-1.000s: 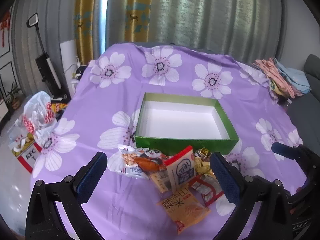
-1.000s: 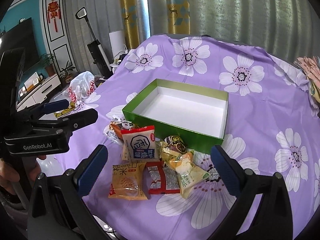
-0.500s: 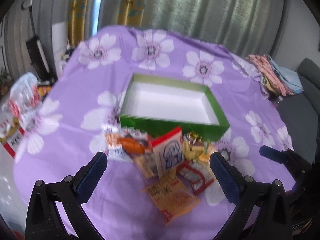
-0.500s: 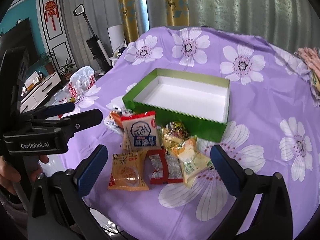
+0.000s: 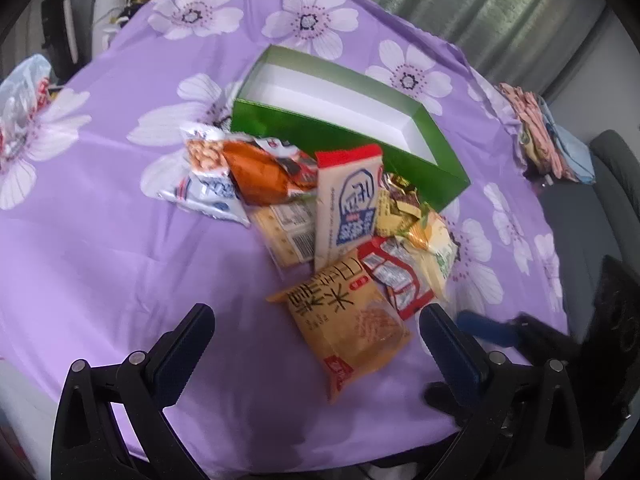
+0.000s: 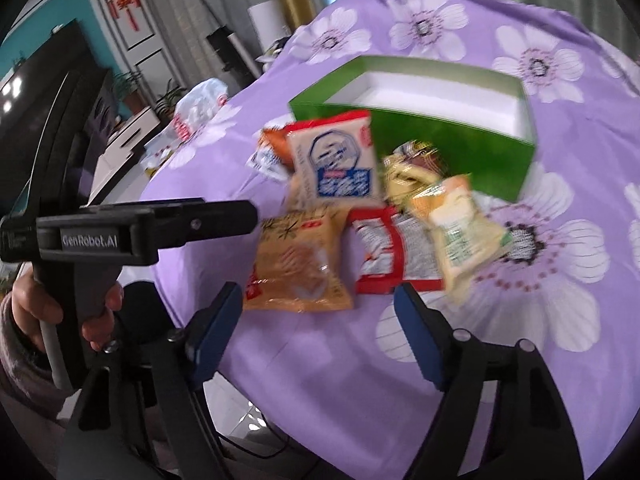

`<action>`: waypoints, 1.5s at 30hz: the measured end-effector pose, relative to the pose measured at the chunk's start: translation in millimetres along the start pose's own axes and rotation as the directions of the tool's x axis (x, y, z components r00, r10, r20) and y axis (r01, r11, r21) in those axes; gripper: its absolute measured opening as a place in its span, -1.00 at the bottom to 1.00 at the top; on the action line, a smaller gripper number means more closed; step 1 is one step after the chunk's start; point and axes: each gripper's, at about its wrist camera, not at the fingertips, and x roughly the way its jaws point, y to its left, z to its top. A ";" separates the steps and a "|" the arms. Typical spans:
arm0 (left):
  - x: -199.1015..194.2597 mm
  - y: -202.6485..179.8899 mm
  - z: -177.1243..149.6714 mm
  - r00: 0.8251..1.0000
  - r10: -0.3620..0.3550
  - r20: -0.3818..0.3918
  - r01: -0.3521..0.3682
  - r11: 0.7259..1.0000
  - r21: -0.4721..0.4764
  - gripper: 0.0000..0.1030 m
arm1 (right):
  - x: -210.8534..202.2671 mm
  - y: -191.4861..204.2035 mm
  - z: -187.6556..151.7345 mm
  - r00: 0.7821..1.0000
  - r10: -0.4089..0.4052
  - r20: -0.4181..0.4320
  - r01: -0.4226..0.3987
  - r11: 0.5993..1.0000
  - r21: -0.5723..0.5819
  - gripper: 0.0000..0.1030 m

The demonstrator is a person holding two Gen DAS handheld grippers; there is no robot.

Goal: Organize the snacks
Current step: 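Grasp the tan rice-cracker bag with the left gripper, then carry the rice-cracker bag into the green box and open the left gripper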

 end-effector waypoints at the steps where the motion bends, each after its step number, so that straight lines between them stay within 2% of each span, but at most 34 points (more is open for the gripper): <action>1: 2.3 -1.0 -1.6 1.000 -0.001 -0.006 0.001 1.000 0.000 0.98 | 4.3 0.4 -1.6 1.000 0.007 -0.001 -0.007 1.000 -0.007 0.42; 6: 13.3 -4.9 -3.3 1.000 -0.019 -0.021 0.019 1.000 0.009 0.97 | 22.2 6.7 -7.6 0.999 0.034 0.010 -0.033 0.997 -0.066 0.27; 8: 17.7 -5.0 -3.8 0.999 -0.015 -0.031 0.015 1.000 0.009 0.87 | 28.0 7.6 -6.8 0.999 0.036 0.008 -0.036 0.996 -0.080 0.21; 10: 23.8 -3.4 -4.8 0.999 -0.015 -0.046 0.015 1.000 0.002 0.68 | 33.8 5.5 -5.2 0.999 0.040 0.003 -0.039 0.996 -0.076 0.17; 12: 30.0 -2.8 -6.4 0.998 -0.025 -0.064 0.025 1.000 -0.009 0.61 | 36.5 3.9 -3.4 0.998 0.055 0.002 -0.055 0.996 -0.071 0.12; 16: 37.7 0.3 -7.3 0.996 -0.041 -0.081 0.039 0.999 -0.026 0.15 | 47.3 6.2 -2.4 0.997 0.075 -0.022 -0.077 0.993 -0.086 -0.03; 19: 36.4 2.1 -5.9 0.997 -0.044 -0.071 0.043 0.999 -0.023 0.03 | 52.5 7.9 -1.3 0.996 0.083 -0.038 -0.086 0.992 -0.091 -0.22; 27: 30.3 -2.9 -5.3 0.999 -0.009 -0.051 0.011 0.999 0.035 -0.07 | 48.4 12.2 -1.3 0.996 0.088 -0.017 -0.089 0.991 -0.099 -0.42; 29: 23.1 -6.2 -4.9 0.999 0.007 -0.034 -0.005 0.998 0.057 -0.09 | 42.8 14.8 -0.2 0.995 0.096 -0.002 -0.095 0.989 -0.111 -0.55; 36: 0.8 -19.9 3.0 0.999 0.011 0.042 -0.015 0.994 0.107 -0.09 | 22.2 26.4 8.5 0.993 0.107 0.058 -0.098 0.985 -0.143 -0.58; 45: -23.9 -37.3 27.8 0.990 0.001 0.141 -0.026 0.985 0.171 -0.09 | -2.0 27.7 35.0 0.982 0.099 0.160 -0.071 0.983 -0.172 -0.59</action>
